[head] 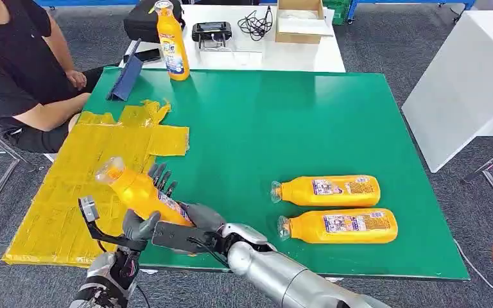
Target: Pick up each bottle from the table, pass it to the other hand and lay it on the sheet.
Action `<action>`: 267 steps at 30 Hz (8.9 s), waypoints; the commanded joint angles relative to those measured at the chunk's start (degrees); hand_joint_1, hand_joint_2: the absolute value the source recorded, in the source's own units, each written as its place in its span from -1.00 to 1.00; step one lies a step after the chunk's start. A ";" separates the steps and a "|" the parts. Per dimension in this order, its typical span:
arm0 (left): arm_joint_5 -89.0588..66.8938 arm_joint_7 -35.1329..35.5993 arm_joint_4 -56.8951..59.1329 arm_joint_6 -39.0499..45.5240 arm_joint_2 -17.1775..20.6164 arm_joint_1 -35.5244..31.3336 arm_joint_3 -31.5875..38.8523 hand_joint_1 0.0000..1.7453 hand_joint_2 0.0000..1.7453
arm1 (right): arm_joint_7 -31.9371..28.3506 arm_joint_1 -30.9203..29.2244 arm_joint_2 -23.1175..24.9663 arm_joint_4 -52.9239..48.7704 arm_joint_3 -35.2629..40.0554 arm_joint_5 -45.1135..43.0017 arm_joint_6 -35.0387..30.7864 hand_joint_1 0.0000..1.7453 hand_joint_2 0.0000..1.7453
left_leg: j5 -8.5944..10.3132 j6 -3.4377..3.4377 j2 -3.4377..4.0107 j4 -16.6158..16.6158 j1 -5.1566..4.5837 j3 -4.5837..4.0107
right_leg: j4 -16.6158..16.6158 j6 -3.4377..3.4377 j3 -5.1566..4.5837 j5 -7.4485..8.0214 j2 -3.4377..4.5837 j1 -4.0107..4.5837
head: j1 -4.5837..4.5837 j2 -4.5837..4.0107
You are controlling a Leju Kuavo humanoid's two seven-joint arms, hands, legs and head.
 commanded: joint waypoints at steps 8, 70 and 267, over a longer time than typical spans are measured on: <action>-0.77 0.06 3.99 0.08 -1.35 -5.98 -0.76 1.00 1.00 | -1.28 1.76 -0.55 -0.75 8.81 1.06 0.57 1.00 1.00 | 0.04 0.03 -0.24 -0.03 0.03 -0.03 | -0.07 0.00 0.07 -0.02 -0.29 0.04 | -0.02 0.00; -105.26 21.61 35.94 60.73 12.55 -23.11 -26.20 1.00 1.00 | -22.18 9.72 -30.77 -29.63 -41.40 16.14 13.04 -1.00 1.00 | 0.15 0.16 -0.14 -0.14 -0.17 0.24 | -0.23 0.06 0.52 0.25 -0.22 -0.22 | -0.02 0.00; -7.98 -3.24 -24.41 11.22 -2.35 0.60 -3.34 -1.00 1.00 | -30.01 22.76 -15.90 -36.43 -53.34 14.76 11.76 1.00 1.00 | 1.27 -0.04 0.64 -0.38 0.55 -1.32 | -1.44 0.06 -0.87 2.03 -0.10 0.36 | 0.09 0.00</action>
